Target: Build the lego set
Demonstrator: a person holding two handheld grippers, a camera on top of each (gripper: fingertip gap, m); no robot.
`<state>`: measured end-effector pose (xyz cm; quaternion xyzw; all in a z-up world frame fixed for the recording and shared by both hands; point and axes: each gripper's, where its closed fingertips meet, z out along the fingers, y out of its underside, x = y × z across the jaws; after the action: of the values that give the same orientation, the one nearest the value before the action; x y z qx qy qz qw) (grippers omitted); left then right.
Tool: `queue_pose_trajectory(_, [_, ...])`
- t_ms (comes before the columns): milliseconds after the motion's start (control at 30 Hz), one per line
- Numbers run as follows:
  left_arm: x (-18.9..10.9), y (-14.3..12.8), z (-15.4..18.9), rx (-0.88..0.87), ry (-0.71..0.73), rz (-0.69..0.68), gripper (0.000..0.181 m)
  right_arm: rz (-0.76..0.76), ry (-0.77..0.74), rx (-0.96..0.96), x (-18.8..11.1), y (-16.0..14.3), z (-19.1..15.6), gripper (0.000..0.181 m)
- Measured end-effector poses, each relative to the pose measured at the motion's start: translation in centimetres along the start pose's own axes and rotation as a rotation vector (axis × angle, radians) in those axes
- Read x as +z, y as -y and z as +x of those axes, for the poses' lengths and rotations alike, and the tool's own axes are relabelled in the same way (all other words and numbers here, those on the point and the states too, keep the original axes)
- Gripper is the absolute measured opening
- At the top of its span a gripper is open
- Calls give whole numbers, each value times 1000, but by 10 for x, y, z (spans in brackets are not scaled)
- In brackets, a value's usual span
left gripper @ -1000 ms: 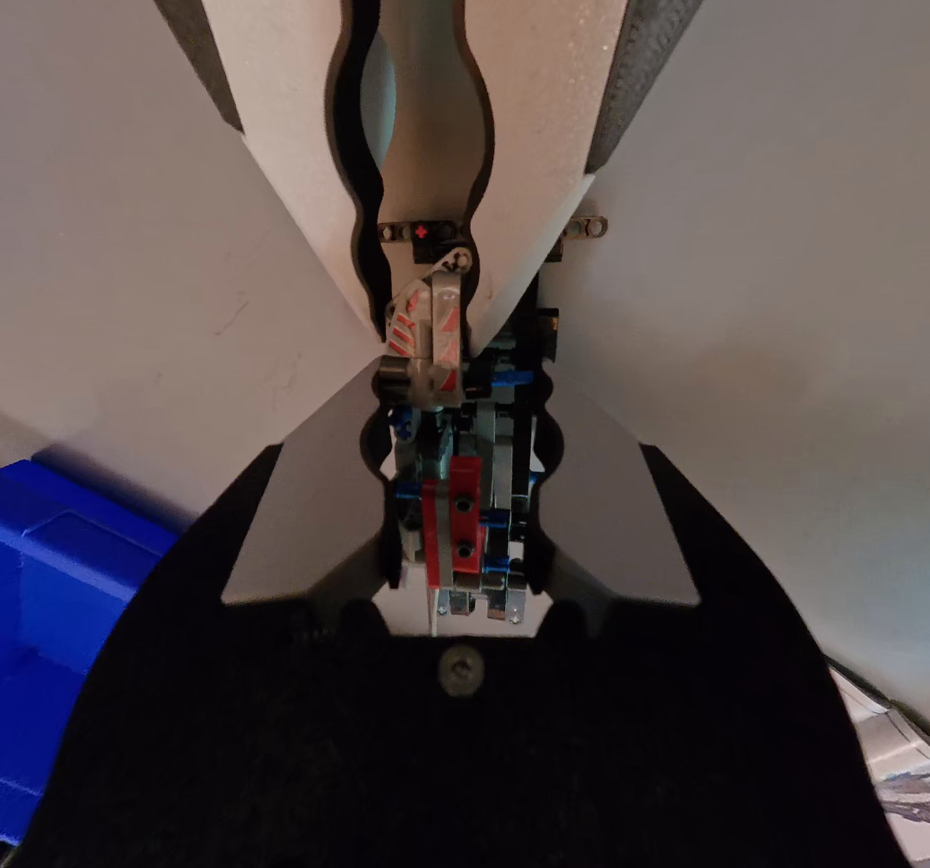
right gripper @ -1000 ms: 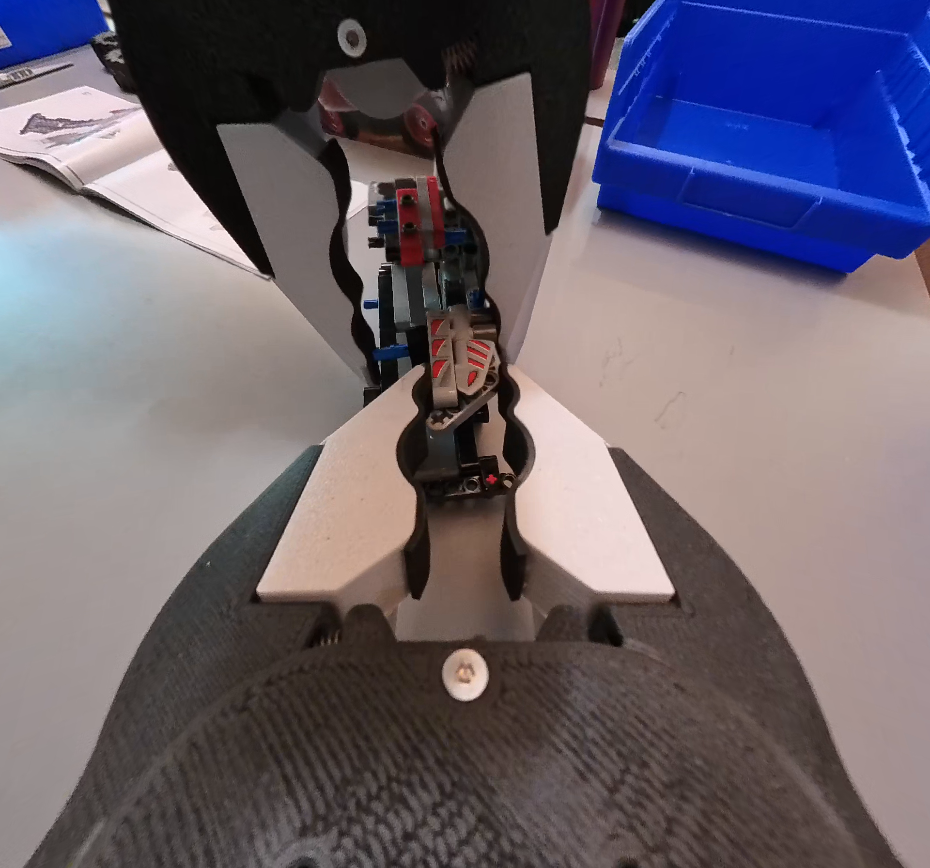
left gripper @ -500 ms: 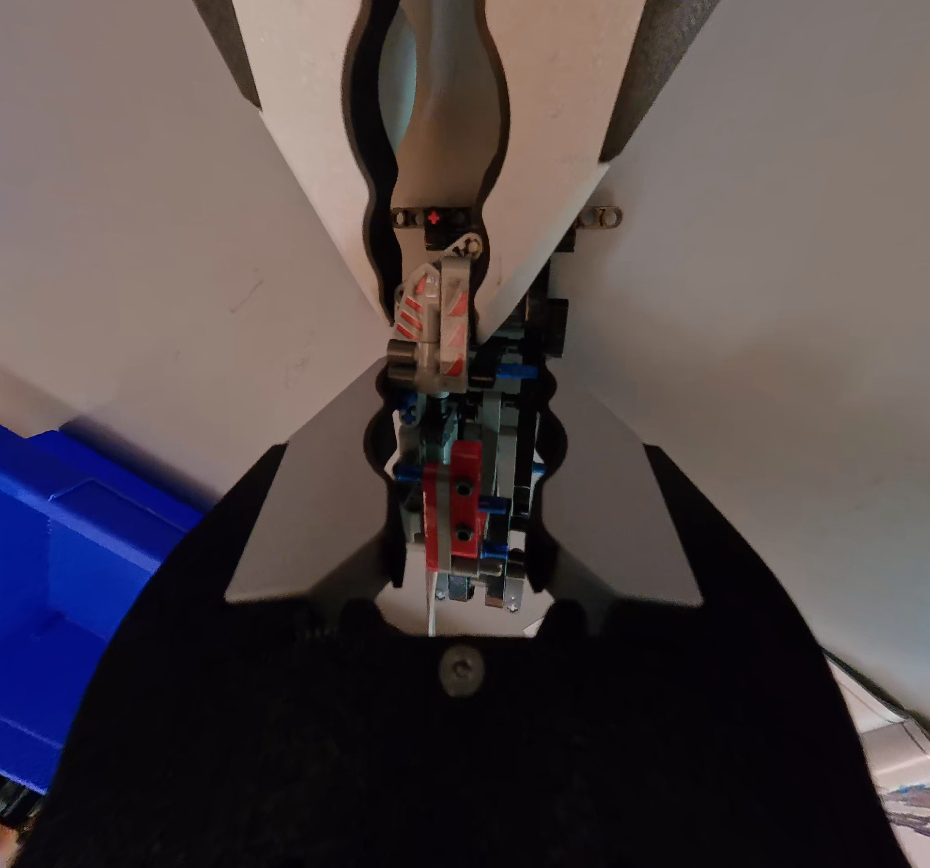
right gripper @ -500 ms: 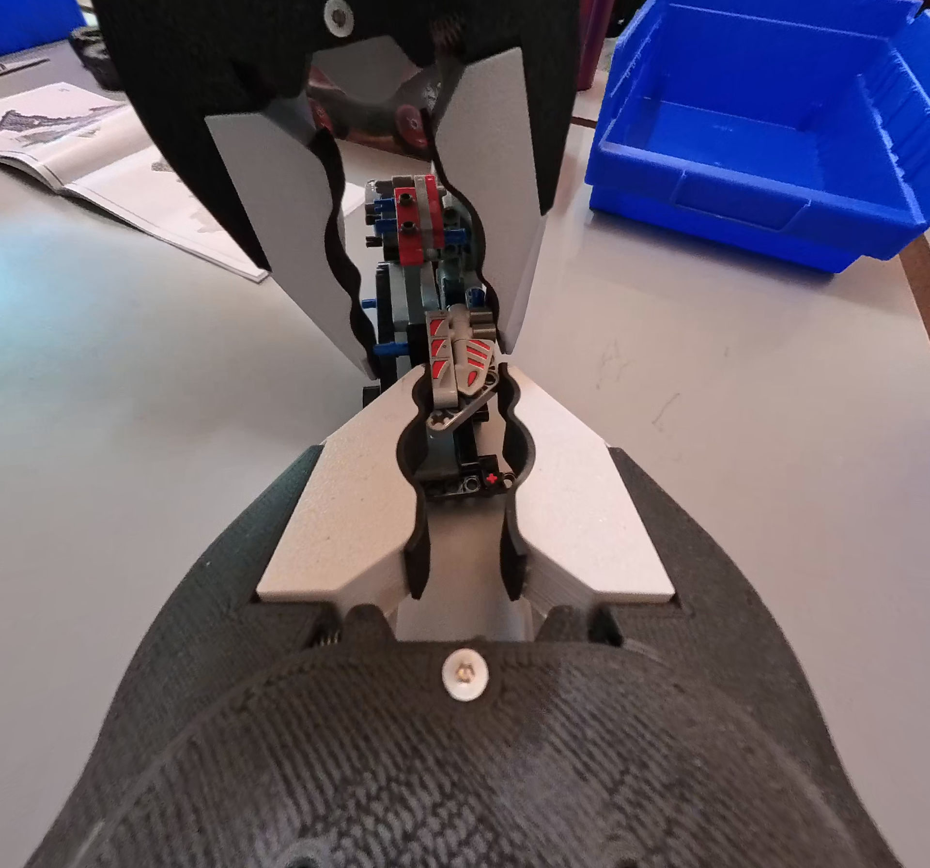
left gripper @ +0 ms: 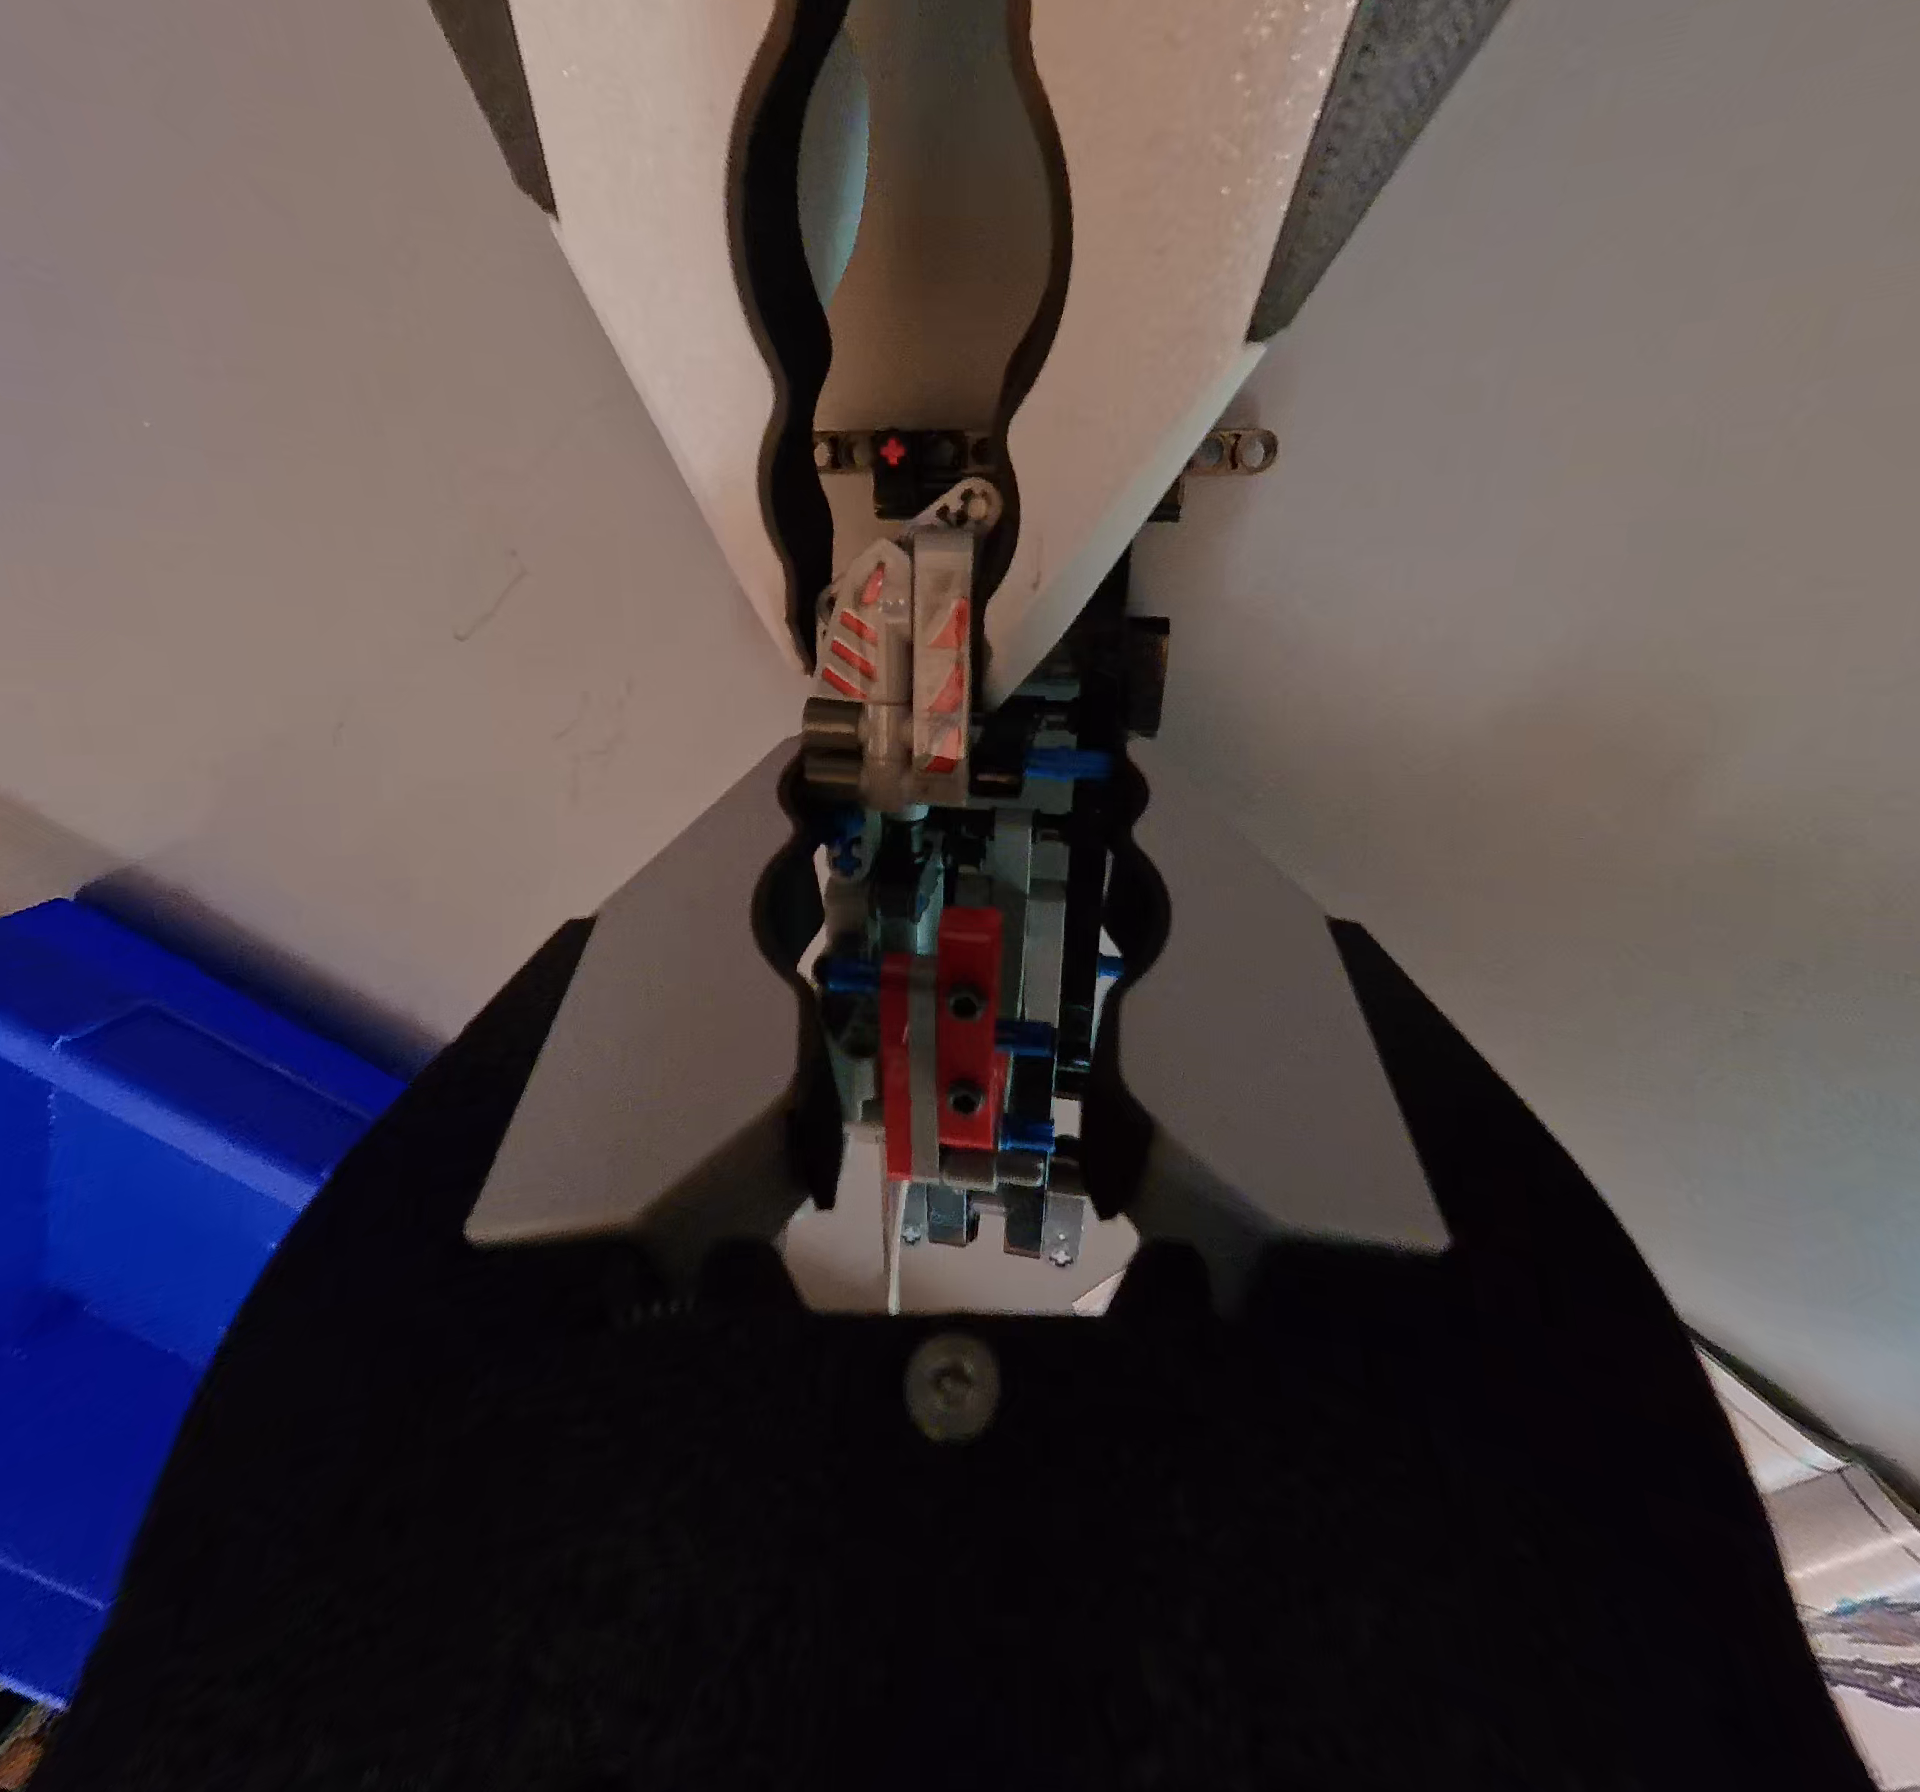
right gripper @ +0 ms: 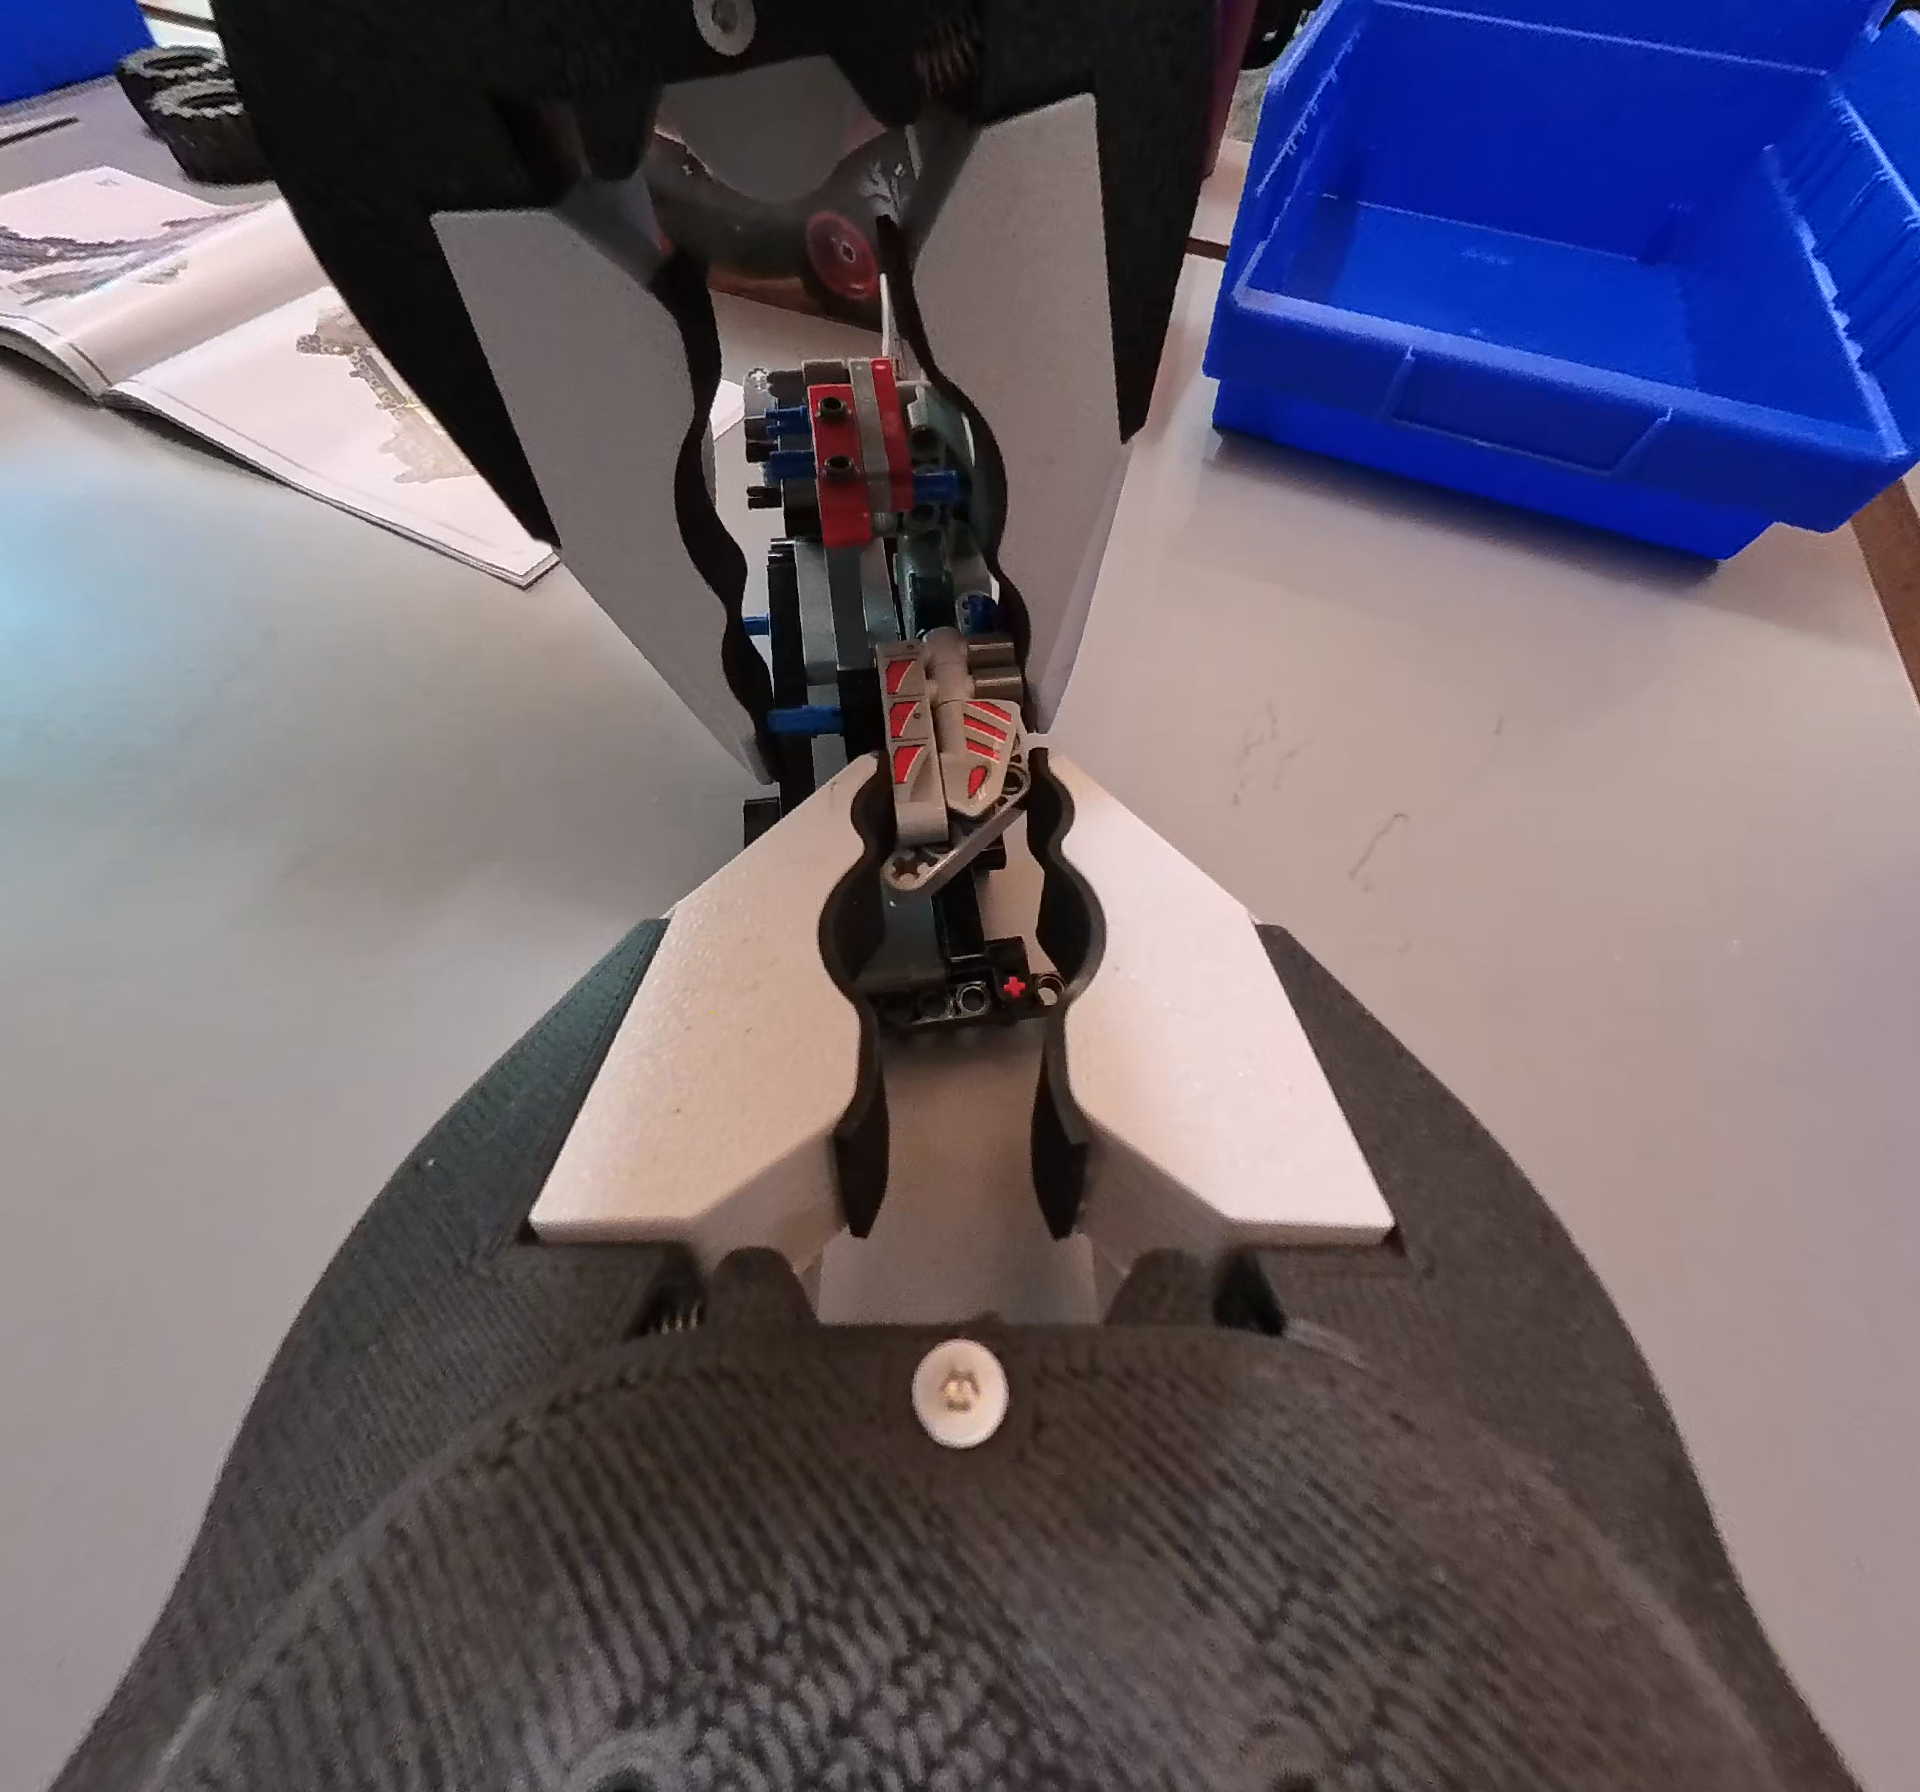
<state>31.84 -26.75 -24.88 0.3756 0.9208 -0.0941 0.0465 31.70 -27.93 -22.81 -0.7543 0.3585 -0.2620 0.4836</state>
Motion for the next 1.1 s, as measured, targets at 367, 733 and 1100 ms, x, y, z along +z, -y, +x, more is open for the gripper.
queue_pose_trajectory(367, [1, 1, -1, -7, 45, 28, 54, 3, -6, -4, 1, 1, 1, 23])
queue_pose_trajectory(733, [-50, 11, 14, -168, 403, 211, 60, 13, 37, -16, 0, 2, -5, 44])
queue_pose_trajectory(1100, [-13, -2, 31, -736, 371, 577, 38, 1, 71, -31, -9, -1, -10, 57])
